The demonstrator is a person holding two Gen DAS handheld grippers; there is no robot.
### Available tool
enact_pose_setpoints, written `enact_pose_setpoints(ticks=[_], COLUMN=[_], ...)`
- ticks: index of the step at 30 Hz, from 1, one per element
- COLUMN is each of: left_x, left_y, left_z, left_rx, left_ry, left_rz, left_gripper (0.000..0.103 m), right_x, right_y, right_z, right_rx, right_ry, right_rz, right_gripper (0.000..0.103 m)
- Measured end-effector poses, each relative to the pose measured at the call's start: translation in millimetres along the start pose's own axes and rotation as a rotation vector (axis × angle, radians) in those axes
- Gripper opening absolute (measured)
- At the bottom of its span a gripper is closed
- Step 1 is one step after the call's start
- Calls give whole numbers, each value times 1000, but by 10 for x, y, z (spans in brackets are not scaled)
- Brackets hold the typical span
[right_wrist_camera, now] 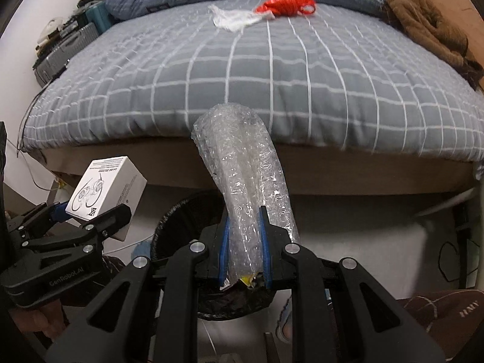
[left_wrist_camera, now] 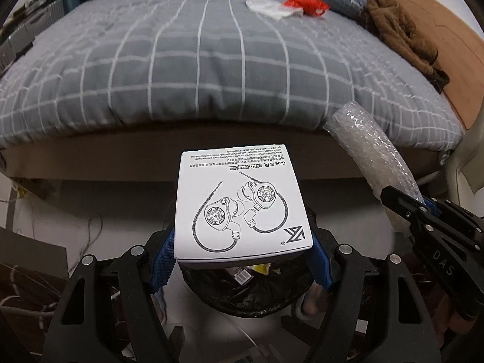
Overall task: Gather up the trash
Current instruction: 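Lower both tools over the bin opening, then open the left tool to drop the white box while the right tool releases the bubble wrap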
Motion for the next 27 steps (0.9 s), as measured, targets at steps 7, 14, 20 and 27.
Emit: enact_pose_setpoints(ticks=[7,14,20,27], left_x=[316,420,400,312], left_y=[84,86,61,51], left_z=[-53,-126,-102,140], left_rx=[22,32,59,59], left_ry=[-1,18,-14,-58], left_rz=[55,65,40,31], left_gripper=[71,72,89,96], right_x=[249,356,380,451], right_y=[126,204,189,183], right_z=[-170,-298,-233,12], right_rx=[30,68,56,28], right_ry=[11,5,-6,-25], right_rz=[59,97,99,120], right_gripper=[17,17,17,17])
Point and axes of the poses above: each gripper's, at about its wrist camera, not at the fingertips, and x roughly the way its jaws point, z to its left, y to its underside, the point moved 7 cm from there along x, roughly the way its jaws point, and after that the axes turned 13 degrees about y, right-handed, at the moved point
